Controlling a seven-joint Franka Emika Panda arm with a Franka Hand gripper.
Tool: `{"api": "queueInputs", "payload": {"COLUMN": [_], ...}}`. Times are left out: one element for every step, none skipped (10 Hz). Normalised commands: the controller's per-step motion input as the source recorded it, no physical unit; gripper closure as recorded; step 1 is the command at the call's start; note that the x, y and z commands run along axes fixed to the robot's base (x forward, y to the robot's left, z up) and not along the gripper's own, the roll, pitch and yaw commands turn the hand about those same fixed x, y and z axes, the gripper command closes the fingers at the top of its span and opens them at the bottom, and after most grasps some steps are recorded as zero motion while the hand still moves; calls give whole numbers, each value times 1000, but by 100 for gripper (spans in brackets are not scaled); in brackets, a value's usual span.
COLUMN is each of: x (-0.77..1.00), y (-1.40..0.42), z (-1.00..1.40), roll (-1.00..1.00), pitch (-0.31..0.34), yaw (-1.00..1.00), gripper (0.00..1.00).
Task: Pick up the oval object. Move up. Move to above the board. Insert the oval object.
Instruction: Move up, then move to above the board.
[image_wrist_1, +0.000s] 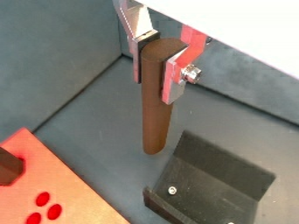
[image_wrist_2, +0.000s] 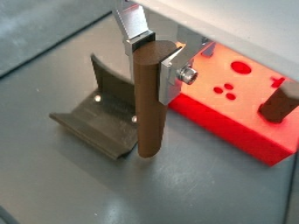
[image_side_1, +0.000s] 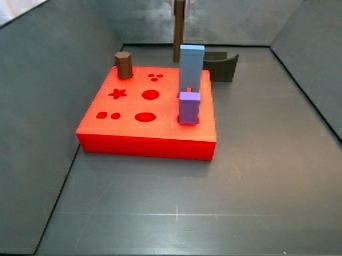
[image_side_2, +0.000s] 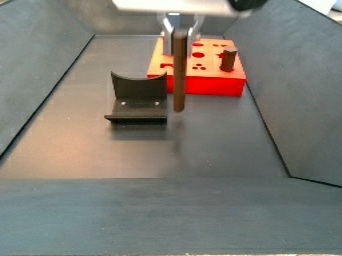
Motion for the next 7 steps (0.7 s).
{"api": "queueInputs", "payload": {"x": [-12, -363, -368, -352, -321, -304, -271], "y": [9, 566, 573, 524, 449, 426, 363], "z": [334, 1000, 1000, 1000, 1000, 1000, 1000], "roll": [43, 277, 262, 221, 175, 133, 84], "pitch": [66, 97, 88, 60, 24, 15, 10], "yaw": [-9, 348, 328, 270, 164, 109, 58], "gripper": [100, 100, 100, 100, 100, 100, 100]}}
